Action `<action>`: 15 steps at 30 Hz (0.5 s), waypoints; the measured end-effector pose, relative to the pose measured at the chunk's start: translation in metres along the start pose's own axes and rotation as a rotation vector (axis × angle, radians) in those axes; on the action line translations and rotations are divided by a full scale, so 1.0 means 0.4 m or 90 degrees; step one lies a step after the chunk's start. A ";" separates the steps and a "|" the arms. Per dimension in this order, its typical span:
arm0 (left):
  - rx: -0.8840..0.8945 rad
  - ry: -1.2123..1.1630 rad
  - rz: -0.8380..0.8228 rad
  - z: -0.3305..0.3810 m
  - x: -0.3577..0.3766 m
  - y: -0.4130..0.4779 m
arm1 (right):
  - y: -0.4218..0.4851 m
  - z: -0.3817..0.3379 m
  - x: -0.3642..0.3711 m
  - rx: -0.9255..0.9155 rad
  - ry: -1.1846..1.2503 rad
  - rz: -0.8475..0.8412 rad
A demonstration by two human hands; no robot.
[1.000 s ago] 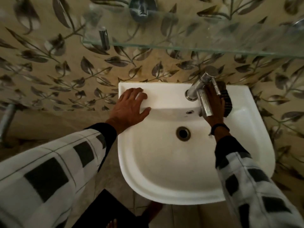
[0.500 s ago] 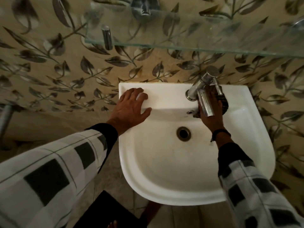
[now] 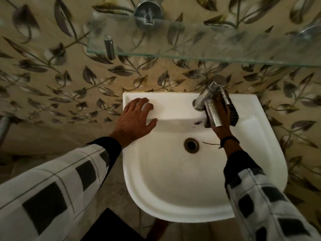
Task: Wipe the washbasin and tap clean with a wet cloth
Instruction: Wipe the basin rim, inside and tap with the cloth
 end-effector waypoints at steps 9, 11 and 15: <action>0.004 -0.013 0.001 -0.001 -0.006 0.000 | 0.012 0.025 -0.008 -0.117 -0.112 -0.020; 0.007 -0.013 0.001 -0.001 -0.006 0.000 | -0.020 0.017 -0.001 -0.138 -0.191 0.088; 0.000 -0.013 -0.005 0.000 0.000 0.002 | -0.107 -0.053 0.062 0.049 0.140 0.251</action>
Point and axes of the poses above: each hand's wrist, its own y-axis towards the middle knuckle, its own x-axis out of the palm, z = x × y, the point moved 4 cm from there along y, towards the middle knuckle, and after that the axes turned 4 degrees about x, right-handed, at the moved point
